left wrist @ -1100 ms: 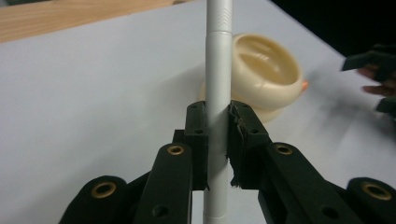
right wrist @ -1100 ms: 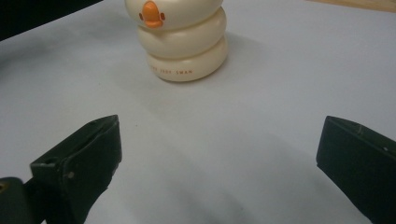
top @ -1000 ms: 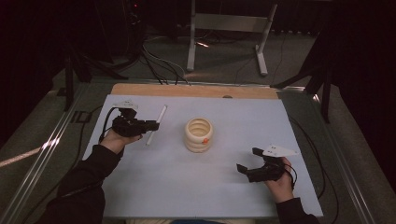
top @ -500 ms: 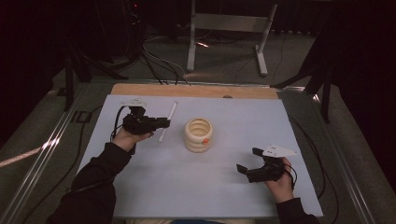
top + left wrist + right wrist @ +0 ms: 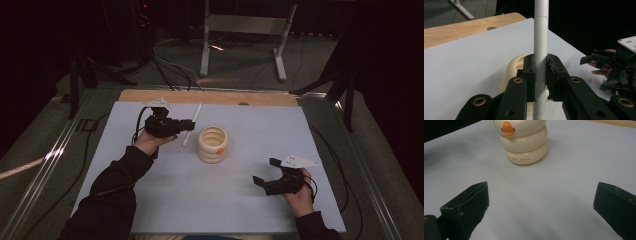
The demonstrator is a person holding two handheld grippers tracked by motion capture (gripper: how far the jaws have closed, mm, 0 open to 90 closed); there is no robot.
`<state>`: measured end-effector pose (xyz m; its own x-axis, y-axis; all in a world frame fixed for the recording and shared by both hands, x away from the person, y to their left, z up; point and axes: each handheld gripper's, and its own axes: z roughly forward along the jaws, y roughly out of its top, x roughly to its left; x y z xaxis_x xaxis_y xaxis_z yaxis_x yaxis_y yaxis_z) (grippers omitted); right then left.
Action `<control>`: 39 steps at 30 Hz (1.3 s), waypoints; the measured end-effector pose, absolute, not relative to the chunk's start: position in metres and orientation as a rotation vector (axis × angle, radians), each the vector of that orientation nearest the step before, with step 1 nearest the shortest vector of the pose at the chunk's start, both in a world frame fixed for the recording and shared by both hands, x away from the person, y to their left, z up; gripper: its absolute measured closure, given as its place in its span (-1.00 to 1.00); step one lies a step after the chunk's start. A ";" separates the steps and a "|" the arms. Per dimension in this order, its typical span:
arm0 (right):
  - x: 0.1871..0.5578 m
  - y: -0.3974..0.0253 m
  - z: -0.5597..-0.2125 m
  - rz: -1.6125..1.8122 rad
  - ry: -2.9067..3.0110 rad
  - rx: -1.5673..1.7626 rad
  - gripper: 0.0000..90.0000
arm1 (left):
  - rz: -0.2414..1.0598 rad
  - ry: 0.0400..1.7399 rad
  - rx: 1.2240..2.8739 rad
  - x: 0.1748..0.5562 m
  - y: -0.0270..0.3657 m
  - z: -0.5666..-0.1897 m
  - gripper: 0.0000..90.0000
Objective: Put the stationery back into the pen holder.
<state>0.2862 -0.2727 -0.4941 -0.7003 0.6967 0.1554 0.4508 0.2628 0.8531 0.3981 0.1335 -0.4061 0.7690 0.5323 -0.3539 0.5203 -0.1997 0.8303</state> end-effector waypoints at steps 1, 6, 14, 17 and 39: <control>0.286 -0.273 -0.494 1.410 2.285 1.062 -1.00 | 0.013 0.807 1.848 0.399 0.131 -0.406 0.77; 0.286 -0.273 -0.494 1.414 2.283 1.061 -1.00 | 0.011 0.794 1.846 0.403 0.119 -0.403 0.77; 0.286 -0.273 -0.494 1.417 2.282 1.063 -1.00 | 0.021 0.774 1.846 0.408 0.100 -0.398 0.77; 0.286 -0.274 -0.494 1.417 2.281 1.064 -1.00 | 0.017 0.775 1.847 0.411 0.094 -0.399 0.77; 0.285 -0.274 -0.493 1.420 2.286 1.059 -1.00 | 0.051 0.782 1.825 0.428 0.066 -0.428 0.76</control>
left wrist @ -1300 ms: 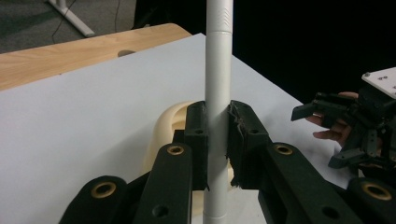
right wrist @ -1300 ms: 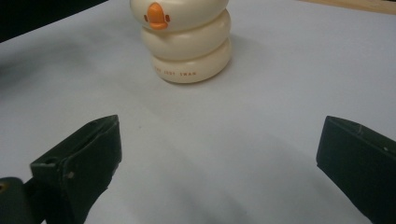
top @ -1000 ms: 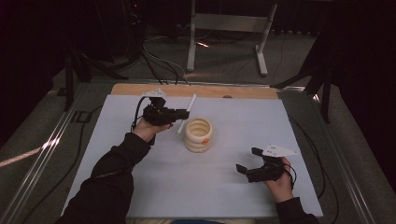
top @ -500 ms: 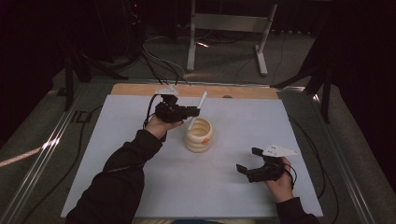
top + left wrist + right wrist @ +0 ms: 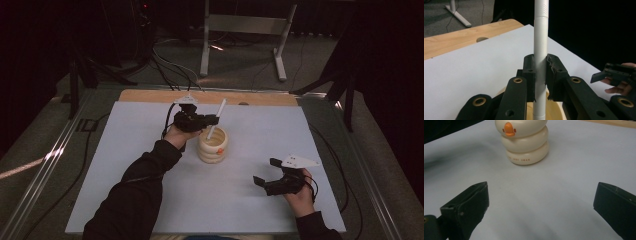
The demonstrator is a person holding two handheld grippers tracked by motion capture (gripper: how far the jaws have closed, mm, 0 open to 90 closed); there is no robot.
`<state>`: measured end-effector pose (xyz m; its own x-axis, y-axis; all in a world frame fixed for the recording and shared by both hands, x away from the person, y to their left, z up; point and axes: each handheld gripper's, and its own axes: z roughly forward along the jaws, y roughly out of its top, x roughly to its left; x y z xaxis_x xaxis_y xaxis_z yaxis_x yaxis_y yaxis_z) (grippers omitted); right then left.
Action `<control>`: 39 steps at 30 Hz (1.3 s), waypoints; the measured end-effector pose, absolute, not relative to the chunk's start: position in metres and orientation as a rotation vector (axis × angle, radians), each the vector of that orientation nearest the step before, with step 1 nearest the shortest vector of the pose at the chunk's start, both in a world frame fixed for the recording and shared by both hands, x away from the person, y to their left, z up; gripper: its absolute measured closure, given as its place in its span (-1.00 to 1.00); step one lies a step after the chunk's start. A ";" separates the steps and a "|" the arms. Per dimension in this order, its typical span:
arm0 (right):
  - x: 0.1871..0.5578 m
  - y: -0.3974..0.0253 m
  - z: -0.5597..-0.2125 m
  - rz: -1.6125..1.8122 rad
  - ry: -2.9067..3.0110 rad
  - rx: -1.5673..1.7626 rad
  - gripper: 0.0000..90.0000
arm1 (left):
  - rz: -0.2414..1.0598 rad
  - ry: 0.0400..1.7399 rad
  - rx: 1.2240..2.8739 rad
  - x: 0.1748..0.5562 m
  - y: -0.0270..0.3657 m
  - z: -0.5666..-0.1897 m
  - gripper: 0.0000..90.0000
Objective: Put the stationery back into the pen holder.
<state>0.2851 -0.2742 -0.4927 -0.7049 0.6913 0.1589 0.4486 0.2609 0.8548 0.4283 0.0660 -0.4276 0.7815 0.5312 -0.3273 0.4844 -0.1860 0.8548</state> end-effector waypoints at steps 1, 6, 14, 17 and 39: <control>0.285 -0.274 -0.493 1.420 2.286 1.059 -1.00 | 0.049 0.785 1.822 0.429 0.065 -0.429 0.76; 0.285 -0.275 -0.493 1.420 2.286 1.061 -1.00 | 0.058 0.792 1.838 0.428 0.062 -0.437 0.76; 0.285 -0.275 -0.493 1.422 2.286 1.061 -1.00 | 0.053 0.810 1.886 0.424 0.057 -0.447 0.76; 0.286 -0.275 -0.493 1.421 2.287 1.060 -1.00 | 0.049 0.820 1.900 0.422 0.057 -0.448 0.76; 0.285 -0.274 -0.493 1.427 2.291 1.058 -1.00 | 0.091 0.837 1.910 0.408 0.082 -0.413 -0.88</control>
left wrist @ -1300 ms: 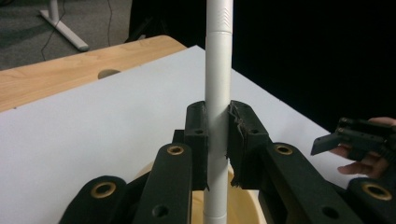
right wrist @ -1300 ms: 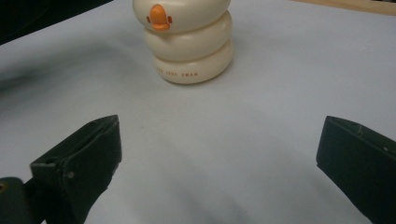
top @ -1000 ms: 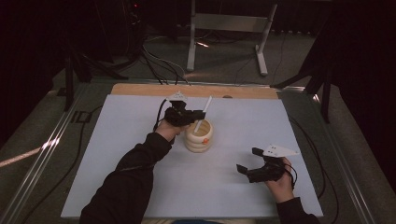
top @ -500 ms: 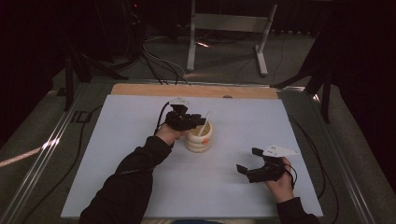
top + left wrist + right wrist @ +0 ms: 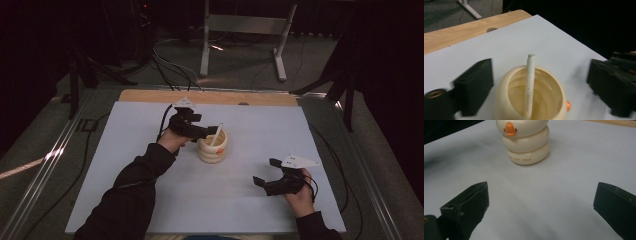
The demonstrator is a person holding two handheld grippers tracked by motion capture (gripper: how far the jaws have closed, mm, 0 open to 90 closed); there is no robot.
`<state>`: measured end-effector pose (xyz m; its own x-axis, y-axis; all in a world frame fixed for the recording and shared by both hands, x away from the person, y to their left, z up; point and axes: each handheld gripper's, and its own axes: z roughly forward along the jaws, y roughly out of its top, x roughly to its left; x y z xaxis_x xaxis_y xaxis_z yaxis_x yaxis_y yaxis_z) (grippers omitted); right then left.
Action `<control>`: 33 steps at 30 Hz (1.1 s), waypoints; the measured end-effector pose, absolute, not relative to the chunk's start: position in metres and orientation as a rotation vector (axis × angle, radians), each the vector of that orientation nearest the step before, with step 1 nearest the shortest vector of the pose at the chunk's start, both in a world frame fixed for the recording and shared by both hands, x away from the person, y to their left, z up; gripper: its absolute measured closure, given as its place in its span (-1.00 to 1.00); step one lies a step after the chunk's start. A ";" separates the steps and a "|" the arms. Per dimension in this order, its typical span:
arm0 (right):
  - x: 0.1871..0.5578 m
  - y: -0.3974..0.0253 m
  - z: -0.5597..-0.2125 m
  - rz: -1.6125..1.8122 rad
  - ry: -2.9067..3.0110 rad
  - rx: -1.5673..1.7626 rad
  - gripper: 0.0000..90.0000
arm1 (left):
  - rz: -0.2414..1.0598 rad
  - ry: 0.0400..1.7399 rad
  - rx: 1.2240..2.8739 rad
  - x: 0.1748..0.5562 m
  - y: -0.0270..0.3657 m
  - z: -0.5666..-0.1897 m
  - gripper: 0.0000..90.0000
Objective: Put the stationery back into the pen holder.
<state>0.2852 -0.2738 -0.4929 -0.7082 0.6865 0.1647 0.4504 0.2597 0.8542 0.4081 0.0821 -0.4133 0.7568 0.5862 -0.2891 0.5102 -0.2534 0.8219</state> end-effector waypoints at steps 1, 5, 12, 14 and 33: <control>0.285 -0.274 -0.493 1.428 2.291 1.058 -1.00 | 0.082 0.829 1.916 0.407 0.085 -0.412 -0.94; 0.285 -0.273 -0.493 1.429 2.291 1.052 -1.00 | 0.099 0.836 1.933 0.403 0.096 -0.409 -1.00; 0.285 -0.272 -0.493 1.435 2.296 1.054 -1.00 | 0.153 0.850 1.917 0.393 0.117 -0.407 -1.00; 0.285 -0.272 -0.492 1.433 2.293 1.054 -1.00 | 0.150 0.858 1.908 0.391 0.123 -0.407 -1.00; 0.284 -0.272 -0.492 1.428 2.294 1.051 -1.00 | 0.182 0.900 1.904 0.360 0.174 -0.429 -1.00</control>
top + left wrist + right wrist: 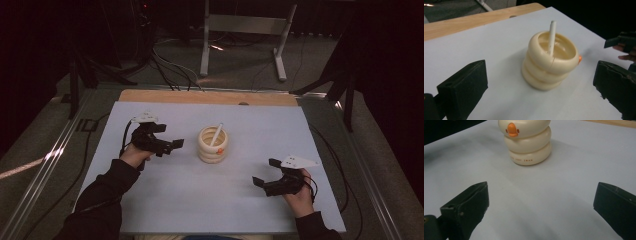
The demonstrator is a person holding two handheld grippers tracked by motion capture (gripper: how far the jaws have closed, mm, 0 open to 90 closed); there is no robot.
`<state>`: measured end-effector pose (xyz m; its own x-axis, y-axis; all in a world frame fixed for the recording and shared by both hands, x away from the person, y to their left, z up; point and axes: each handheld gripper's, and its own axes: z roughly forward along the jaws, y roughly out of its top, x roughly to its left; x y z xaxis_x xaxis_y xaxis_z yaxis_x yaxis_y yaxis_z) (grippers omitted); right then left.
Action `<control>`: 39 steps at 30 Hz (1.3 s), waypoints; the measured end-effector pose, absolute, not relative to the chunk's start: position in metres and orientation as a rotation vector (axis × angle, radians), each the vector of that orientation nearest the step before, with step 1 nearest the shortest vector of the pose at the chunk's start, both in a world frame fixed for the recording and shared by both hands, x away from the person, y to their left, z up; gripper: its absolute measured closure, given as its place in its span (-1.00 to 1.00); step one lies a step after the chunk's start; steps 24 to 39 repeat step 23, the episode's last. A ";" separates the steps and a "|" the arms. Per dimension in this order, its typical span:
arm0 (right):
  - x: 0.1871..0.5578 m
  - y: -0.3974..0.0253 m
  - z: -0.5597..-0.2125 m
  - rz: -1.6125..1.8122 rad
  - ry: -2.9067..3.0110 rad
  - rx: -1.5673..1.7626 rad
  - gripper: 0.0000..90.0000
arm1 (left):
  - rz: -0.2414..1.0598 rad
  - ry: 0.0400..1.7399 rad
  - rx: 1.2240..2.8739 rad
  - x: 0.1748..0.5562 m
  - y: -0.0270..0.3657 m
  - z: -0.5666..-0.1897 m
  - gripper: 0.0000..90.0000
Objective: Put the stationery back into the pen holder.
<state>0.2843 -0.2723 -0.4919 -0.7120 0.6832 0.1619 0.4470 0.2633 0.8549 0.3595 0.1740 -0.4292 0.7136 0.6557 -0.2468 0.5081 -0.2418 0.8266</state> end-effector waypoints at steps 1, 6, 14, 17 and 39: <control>0.284 -0.272 -0.492 1.427 2.294 1.049 -1.00 | 0.184 0.903 1.905 0.357 0.177 -0.431 -1.00; 0.284 -0.272 -0.492 1.424 2.297 1.049 -1.00 | 0.180 0.910 1.897 0.345 0.189 -0.441 -1.00; 0.284 -0.271 -0.492 1.420 2.298 1.048 -1.00 | 0.151 0.909 1.892 0.330 0.204 -0.461 -1.00; 0.284 -0.271 -0.492 1.419 2.299 1.050 -1.00 | 0.150 0.904 1.890 0.322 0.208 -0.468 -1.00; 0.284 -0.271 -0.492 1.418 2.296 1.049 -1.00 | 0.171 0.903 1.886 0.305 0.214 -0.479 -1.00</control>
